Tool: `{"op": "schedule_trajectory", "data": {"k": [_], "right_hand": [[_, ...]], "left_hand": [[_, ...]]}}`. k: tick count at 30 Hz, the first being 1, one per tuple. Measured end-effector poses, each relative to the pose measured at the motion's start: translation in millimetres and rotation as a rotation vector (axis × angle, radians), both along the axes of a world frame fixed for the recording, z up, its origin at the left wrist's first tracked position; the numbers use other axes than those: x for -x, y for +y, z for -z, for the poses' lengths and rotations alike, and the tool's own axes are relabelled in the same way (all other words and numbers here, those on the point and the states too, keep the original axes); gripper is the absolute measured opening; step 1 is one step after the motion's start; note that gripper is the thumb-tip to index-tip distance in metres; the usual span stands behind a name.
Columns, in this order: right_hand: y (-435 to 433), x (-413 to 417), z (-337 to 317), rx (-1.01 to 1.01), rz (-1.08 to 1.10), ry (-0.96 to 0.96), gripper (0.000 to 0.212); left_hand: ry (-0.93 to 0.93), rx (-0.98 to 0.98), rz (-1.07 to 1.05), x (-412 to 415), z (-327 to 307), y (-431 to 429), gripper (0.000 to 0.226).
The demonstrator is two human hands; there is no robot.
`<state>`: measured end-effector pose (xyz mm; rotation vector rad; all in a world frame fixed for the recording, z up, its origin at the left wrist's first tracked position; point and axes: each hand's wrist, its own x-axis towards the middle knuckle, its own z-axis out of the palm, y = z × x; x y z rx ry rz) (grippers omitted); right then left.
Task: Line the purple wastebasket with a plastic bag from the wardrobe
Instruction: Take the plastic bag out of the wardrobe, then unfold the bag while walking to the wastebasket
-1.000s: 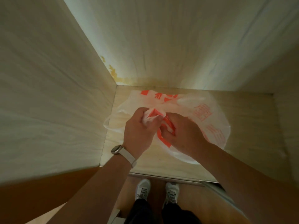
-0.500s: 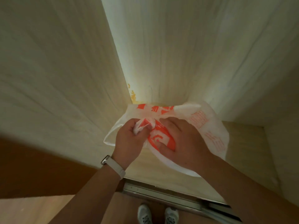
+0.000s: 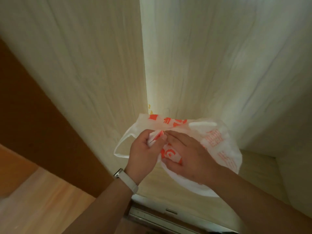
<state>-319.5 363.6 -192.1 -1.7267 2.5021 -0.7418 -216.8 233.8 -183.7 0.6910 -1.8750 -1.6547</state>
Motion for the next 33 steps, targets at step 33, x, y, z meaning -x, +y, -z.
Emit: {"op": "schedule_trajectory", "data": {"k": [33], "right_hand": [[-20.2,-165.9,-0.8,0.004,-0.814,0.045,0.066]], "left_hand": [[-0.102,0.044,-0.934,-239.3,-15.5,106.1,0.006]]}}
